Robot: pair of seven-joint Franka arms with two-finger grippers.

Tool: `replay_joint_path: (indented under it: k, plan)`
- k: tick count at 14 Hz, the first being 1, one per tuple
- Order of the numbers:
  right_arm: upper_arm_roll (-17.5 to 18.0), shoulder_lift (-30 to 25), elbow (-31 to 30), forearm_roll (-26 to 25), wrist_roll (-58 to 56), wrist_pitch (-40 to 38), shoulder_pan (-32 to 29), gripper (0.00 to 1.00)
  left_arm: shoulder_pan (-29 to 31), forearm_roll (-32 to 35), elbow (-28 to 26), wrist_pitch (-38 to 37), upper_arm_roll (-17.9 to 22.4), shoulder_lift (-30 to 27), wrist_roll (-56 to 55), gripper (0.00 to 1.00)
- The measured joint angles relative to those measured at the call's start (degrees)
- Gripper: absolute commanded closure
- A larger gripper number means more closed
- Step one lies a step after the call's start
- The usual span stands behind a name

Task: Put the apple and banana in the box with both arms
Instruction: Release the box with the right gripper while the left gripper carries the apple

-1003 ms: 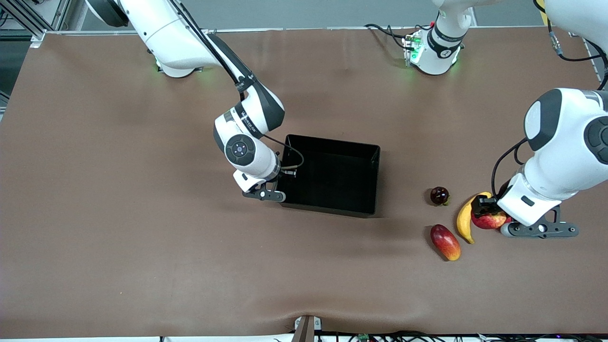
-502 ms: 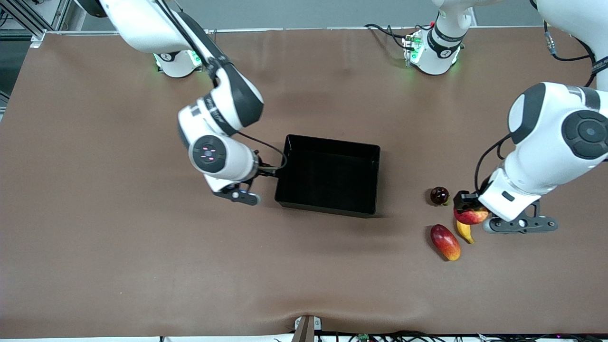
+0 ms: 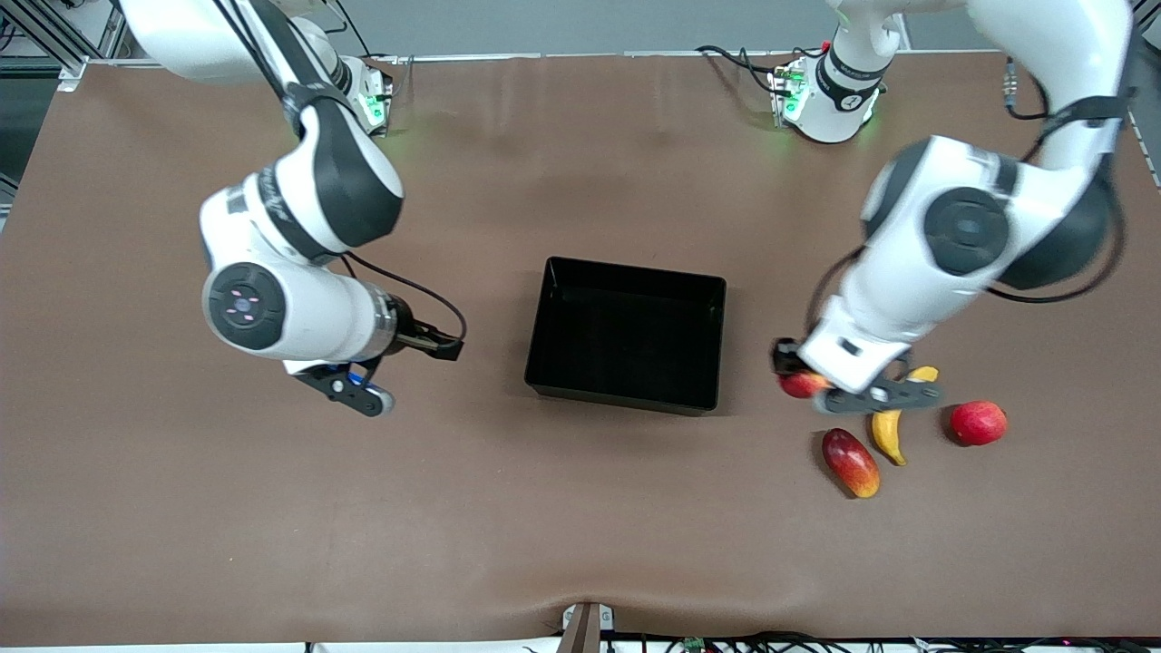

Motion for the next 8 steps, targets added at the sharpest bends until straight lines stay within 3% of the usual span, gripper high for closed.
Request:
replay_joint_path:
  k: [3, 8]
  plan:
    - [-0.24, -0.51, 3.54, -0.09, -2.28, -1.88, -2.4, 0.0, -6.62, 0.03, -3.24, 0.78, -0.06, 0.14, -5.86, 1.0]
    - [-1.14, -2.99, 4.26, -1.55, -30.06, -4.64, -13.64, 0.0, -8.55, 0.14, -15.42, 12.7, -0.25, 1.08, -6.84, 1.0]
